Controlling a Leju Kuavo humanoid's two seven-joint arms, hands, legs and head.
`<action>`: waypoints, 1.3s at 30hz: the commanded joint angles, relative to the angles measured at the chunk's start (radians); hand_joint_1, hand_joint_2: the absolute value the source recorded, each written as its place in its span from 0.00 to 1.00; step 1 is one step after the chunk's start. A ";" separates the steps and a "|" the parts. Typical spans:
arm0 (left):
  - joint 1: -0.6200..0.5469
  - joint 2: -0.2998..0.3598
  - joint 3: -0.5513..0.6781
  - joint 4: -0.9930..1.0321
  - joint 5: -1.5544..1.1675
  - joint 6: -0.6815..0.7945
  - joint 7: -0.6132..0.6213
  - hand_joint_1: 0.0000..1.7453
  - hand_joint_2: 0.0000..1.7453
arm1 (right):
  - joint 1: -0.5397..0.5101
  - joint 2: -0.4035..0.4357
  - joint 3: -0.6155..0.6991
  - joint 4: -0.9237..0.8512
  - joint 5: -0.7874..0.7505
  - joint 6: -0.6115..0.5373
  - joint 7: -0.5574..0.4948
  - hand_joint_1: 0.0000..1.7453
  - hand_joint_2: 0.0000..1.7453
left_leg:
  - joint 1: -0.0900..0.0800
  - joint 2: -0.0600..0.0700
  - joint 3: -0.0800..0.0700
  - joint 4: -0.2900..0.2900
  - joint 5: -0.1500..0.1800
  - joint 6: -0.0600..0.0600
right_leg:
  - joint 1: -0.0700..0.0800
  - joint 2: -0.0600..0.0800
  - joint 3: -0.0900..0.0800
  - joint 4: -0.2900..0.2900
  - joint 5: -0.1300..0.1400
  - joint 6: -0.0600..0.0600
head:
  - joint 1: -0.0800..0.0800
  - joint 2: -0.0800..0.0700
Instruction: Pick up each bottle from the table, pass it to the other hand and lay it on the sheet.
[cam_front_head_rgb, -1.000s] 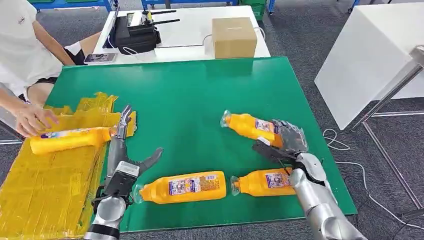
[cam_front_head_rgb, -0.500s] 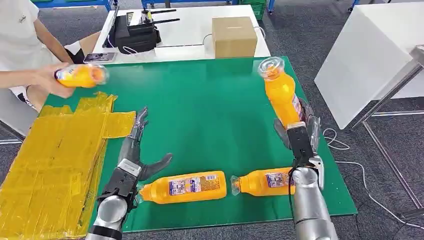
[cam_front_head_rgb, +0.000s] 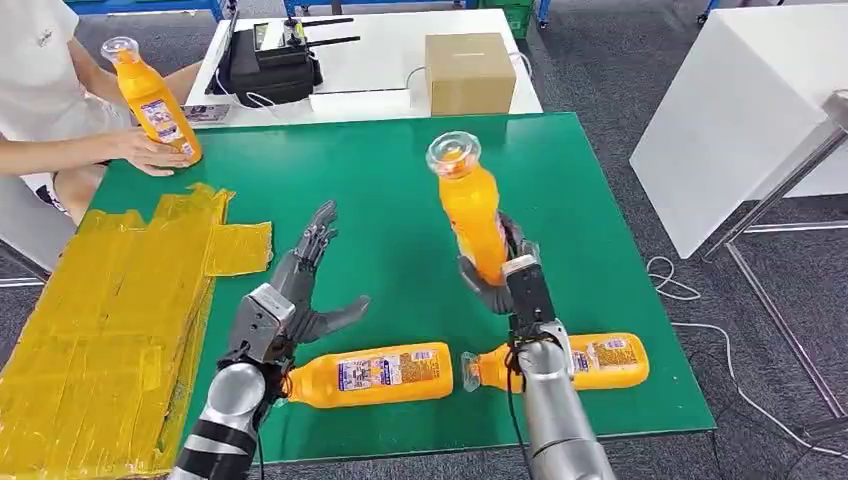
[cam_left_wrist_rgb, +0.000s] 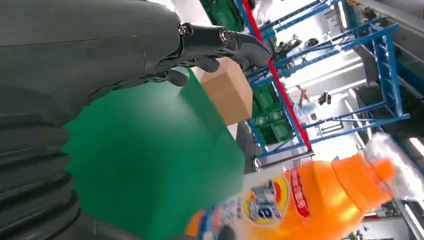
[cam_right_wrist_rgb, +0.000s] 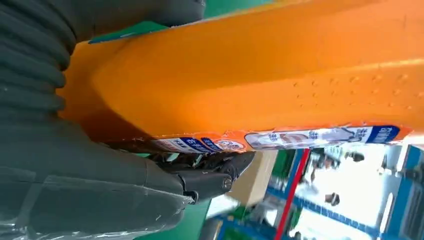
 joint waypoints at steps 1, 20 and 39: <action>-0.074 0.008 -0.044 0.104 0.016 -0.019 0.012 0.00 1.00 | -0.091 0.025 0.147 0.186 -0.002 -0.037 0.000 1.00 1.00 | 0.000 0.003 0.004 0.000 -0.002 0.000 | 0.001 0.002 0.003 -0.001 -0.001 0.000 | 0.000 0.000; -0.111 -0.005 -0.037 0.147 0.055 -0.024 0.020 0.00 1.00 | -0.116 0.025 0.640 0.217 -0.109 -0.115 0.059 1.00 1.00 | 0.001 0.001 0.001 0.000 -0.001 0.000 | 0.001 0.000 0.001 0.000 -0.001 0.000 | 0.000 0.000; -0.110 -0.025 0.083 0.135 0.182 -0.023 0.021 0.04 1.00 | -0.098 0.025 0.882 0.229 -0.101 -0.163 0.088 1.00 1.00 | 0.001 0.000 0.004 -0.001 -0.002 -0.001 | 0.002 -0.002 0.004 -0.001 -0.002 -0.001 | 0.000 0.000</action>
